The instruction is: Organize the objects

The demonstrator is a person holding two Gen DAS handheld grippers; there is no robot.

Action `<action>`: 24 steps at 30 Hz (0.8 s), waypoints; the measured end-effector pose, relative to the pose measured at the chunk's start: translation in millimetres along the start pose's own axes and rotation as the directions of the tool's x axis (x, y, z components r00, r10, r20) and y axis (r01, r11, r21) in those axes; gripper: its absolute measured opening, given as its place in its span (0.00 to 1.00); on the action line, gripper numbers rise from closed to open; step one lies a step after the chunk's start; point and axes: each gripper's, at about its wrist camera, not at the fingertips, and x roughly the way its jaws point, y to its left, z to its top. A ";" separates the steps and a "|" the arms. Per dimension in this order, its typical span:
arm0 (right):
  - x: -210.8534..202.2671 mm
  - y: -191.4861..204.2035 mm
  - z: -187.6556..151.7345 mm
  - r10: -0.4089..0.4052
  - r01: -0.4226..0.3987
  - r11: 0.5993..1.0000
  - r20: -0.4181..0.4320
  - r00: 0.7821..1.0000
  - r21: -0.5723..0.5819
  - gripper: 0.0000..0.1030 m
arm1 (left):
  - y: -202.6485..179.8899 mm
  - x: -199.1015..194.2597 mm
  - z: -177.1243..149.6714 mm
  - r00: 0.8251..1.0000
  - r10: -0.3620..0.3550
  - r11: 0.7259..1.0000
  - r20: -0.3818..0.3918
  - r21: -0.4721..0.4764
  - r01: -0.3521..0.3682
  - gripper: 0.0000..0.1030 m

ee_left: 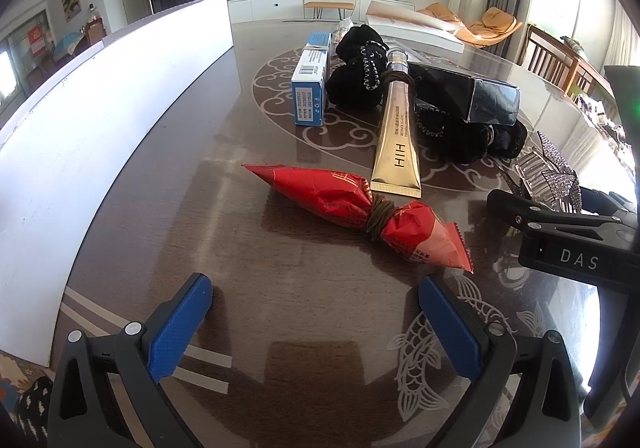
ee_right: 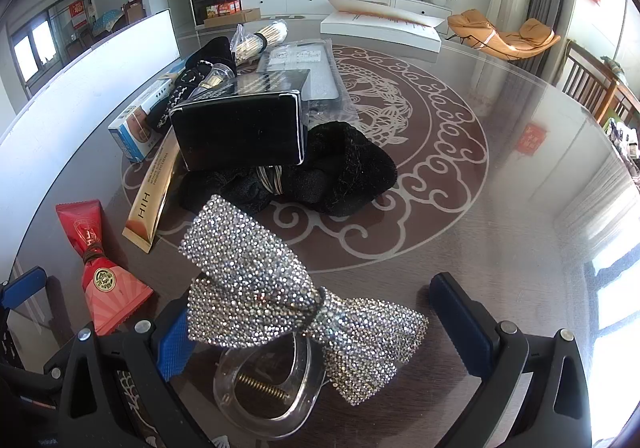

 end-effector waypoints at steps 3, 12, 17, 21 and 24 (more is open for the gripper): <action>0.0 0.0 0.0 0.000 0.000 1.000 0.000 1.000 0.000 1.00 | 0.1 0.4 0.3 1.000 0.002 1.000 0.003 -0.002 -0.002 1.00; -0.1 -0.2 -0.2 0.000 0.000 1.000 0.000 1.000 0.000 1.00 | 0.2 1.2 1.4 1.000 0.002 1.000 0.000 -0.003 -0.002 1.00; 0.1 0.0 -0.1 -0.001 0.001 1.000 0.000 1.000 0.000 1.00 | 0.3 0.9 0.8 1.000 0.002 1.000 0.002 -0.003 -0.002 1.00; -0.2 -0.2 -0.2 -0.001 0.001 1.000 0.000 1.000 0.000 1.00 | -0.5 0.6 0.9 1.000 0.003 1.000 0.007 -0.004 -0.002 1.00; -0.1 -0.1 -0.2 -0.001 0.001 1.000 0.000 1.000 0.000 1.00 | -0.1 0.0 0.0 1.000 0.002 1.000 0.011 -0.003 -0.002 1.00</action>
